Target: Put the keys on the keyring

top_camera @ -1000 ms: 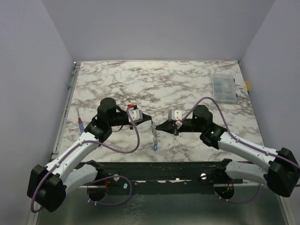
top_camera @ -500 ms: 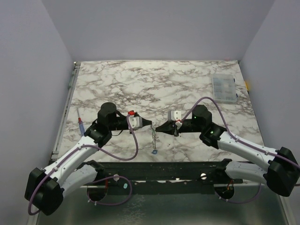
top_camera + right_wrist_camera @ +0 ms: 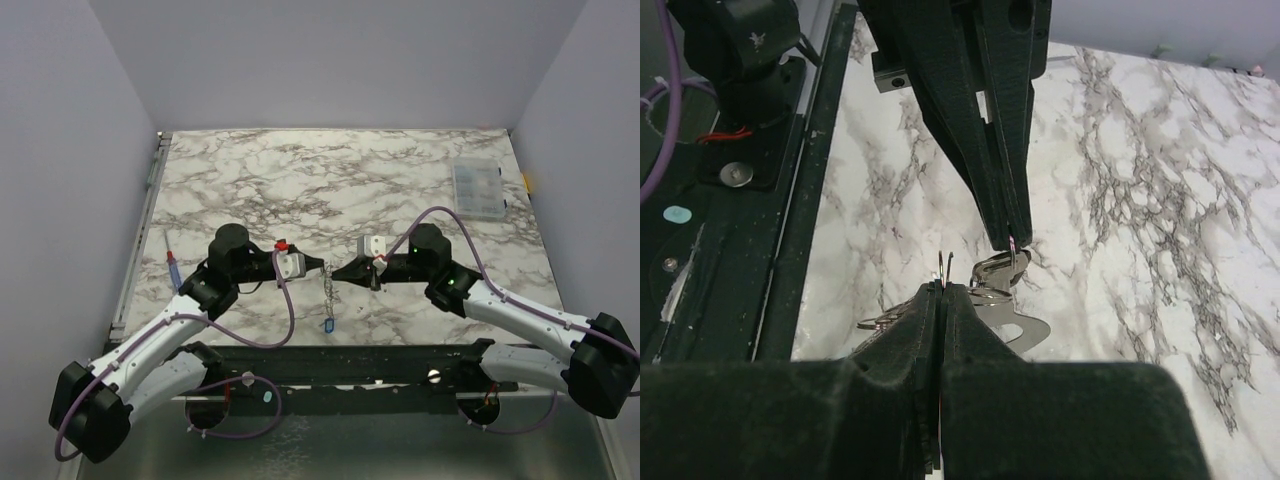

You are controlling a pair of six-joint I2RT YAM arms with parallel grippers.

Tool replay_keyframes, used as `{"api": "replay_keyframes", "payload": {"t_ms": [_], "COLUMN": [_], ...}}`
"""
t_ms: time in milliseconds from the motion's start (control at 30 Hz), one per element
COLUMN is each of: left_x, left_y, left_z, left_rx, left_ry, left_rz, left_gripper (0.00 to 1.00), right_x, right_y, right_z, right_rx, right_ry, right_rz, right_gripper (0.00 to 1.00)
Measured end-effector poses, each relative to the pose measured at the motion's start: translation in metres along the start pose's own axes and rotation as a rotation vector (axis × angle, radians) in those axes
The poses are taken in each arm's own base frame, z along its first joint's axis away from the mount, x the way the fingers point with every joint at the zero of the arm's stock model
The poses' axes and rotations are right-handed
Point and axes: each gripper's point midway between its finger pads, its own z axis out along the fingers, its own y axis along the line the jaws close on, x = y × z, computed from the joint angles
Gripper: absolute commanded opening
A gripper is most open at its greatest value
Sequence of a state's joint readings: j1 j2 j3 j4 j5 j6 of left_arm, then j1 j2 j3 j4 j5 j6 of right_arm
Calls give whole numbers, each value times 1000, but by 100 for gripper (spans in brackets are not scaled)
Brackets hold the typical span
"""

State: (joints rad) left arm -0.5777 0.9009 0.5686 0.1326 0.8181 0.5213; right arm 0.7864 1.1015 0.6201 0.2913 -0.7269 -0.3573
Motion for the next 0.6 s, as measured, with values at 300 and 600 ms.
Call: {"api": "replay_keyframes", "payload": {"t_ms": [300, 600], "left_x": [-1, -1], "left_y": [-8, -9], "left_z": [1, 1], "left_rx": [5, 1], "left_ry": [-2, 1], "left_rz": [13, 28], "left_gripper": [0, 0], "right_x": [2, 3], "right_y": [-4, -8], "right_z": [0, -1], "right_rx": [24, 44], "right_ry": [10, 17], "right_rz": [-2, -10], "right_gripper": [1, 1]}}
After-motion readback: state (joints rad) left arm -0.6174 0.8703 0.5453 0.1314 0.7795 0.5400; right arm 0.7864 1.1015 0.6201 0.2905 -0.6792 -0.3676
